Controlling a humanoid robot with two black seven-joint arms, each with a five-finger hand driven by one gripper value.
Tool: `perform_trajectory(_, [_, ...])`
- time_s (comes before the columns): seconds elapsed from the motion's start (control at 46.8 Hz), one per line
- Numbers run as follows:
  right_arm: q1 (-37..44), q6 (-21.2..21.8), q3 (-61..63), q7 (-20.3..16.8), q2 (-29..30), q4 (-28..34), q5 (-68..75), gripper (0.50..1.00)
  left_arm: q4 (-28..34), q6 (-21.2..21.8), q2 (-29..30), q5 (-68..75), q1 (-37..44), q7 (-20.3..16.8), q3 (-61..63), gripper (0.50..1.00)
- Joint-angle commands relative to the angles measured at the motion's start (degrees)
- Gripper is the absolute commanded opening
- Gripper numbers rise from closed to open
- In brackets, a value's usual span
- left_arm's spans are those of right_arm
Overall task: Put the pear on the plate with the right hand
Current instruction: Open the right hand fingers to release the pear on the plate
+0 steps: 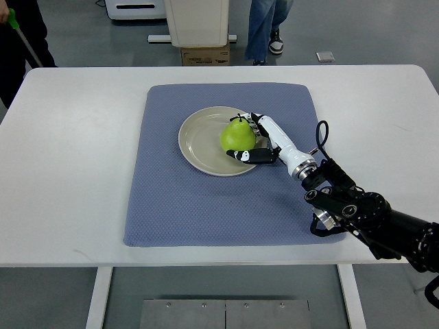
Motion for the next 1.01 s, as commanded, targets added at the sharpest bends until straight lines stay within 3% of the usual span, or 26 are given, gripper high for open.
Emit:
perform_trajectory(0.0, [-0.54,0.00,-0.45,0.00,0.00,-0.01,-0.06,0.500,0.02,0.00,0.00,0.00,-0.01,0.01,0.00,1.000])
perform_trajectory(0.471, [-0.19,-0.18,-0.27,0.00,0.00,0.08,0.02,0.500,-0.07,0.00,0.00,0.00,-0.01,0.01,0.00,1.000])
perform_trajectory(0.492, [-0.19,-0.18,-0.18,0.00,0.00,0.08,0.11,0.566,0.01,0.00,0.00,0.00,-0.01,0.01,0.00,1.000])
perform_trajectory(0.535, [-0.19,-0.35,0.08,0.00,0.00,0.16,0.11,0.746,0.01,0.00,0.00,0.00,-0.01,0.01,0.00,1.000])
perform_trajectory(0.642, [-0.02,-0.35,0.78,0.00,0.00,0.16,0.20,0.928,0.02,0.00,0.00,0.00,-0.01,0.01,0.00,1.000])
perform_trajectory(0.727, [0.07,-0.35,1.22,0.00,0.00,0.16,0.20,0.985,0.02,0.00,0.00,0.00,-0.01,0.01,0.00,1.000])
perform_trajectory(0.984, [0.34,-0.35,1.22,0.00,0.00,0.25,0.20,0.995,0.02,0.00,0.00,0.00,-0.01,0.01,0.00,1.000])
